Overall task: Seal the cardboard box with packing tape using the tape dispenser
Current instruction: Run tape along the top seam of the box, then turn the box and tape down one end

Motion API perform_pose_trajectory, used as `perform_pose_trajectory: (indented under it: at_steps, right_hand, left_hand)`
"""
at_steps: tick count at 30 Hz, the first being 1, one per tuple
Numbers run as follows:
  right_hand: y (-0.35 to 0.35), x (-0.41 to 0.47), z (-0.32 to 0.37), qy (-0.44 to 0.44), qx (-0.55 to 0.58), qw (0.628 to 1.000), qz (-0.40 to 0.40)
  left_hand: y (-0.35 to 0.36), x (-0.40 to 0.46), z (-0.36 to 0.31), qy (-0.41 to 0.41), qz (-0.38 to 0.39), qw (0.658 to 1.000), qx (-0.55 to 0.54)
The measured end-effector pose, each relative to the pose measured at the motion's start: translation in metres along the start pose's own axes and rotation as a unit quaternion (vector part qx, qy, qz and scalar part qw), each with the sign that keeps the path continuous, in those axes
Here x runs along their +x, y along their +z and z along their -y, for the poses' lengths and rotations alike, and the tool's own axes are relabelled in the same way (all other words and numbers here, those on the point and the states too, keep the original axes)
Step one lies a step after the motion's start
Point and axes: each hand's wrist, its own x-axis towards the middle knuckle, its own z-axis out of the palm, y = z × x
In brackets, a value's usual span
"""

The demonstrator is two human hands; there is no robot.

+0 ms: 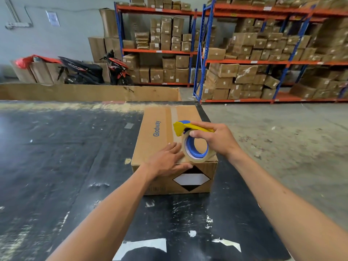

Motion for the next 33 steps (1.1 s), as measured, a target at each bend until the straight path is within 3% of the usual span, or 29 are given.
perform_pose_trajectory:
  at_steps: [10,12,14,15,16,17,19,20,21,25,28,30,33]
  right_hand:
    - [-0.005,-0.017,0.014,-0.004,-0.01,1.0,0.011]
    - [-0.007,-0.021,0.016,-0.013,-0.01,1.0,0.012]
    - [-0.013,-0.028,0.014,-0.029,-0.013,0.999,0.012]
    - [-0.017,-0.033,0.012,-0.047,-0.024,0.999,0.011]
    - [-0.021,-0.039,0.009,-0.077,-0.049,0.996,0.007]
    - [-0.025,-0.044,0.007,-0.122,-0.085,0.989,-0.004]
    - [-0.028,-0.053,0.005,-0.232,-0.144,0.962,-0.029]
    - [-0.029,-0.056,0.007,-0.278,-0.156,0.947,-0.041]
    - [-0.03,-0.058,0.011,-0.315,-0.164,0.933,-0.055]
    - [-0.033,-0.061,0.022,-0.407,-0.196,0.885,-0.109]
    - [-0.016,-0.048,0.004,-0.404,-0.297,0.865,-0.01]
    - [-0.005,-0.04,-0.014,-0.377,-0.332,0.862,0.067]
    - [0.002,-0.035,-0.023,-0.368,-0.295,0.878,0.082]
  left_hand:
    - [-0.002,-0.002,-0.005,-0.032,0.005,0.999,-0.014]
    - [-0.011,-0.008,-0.011,-0.033,-0.024,0.996,-0.078]
    - [-0.022,-0.015,-0.019,-0.069,-0.085,0.97,-0.218]
    - [-0.029,-0.019,-0.026,-0.124,-0.139,0.927,-0.327]
    - [-0.036,-0.023,-0.032,-0.189,-0.199,0.845,-0.458]
    - [-0.045,-0.027,-0.037,-0.236,-0.245,0.728,-0.595]
    - [-0.059,-0.035,-0.041,-0.272,-0.23,0.482,-0.801]
    - [-0.064,-0.04,-0.04,-0.272,-0.194,0.415,-0.846]
    - [-0.069,-0.045,-0.038,-0.27,-0.164,0.393,-0.863]
    - [-0.09,-0.069,-0.031,-0.258,-0.113,0.374,-0.884]
    - [-0.106,-0.077,-0.036,-0.233,-0.089,0.372,-0.894]
    - [-0.109,-0.079,-0.041,-0.26,-0.081,0.404,-0.874]
    - [-0.107,-0.087,-0.037,-0.313,-0.098,0.411,-0.85]
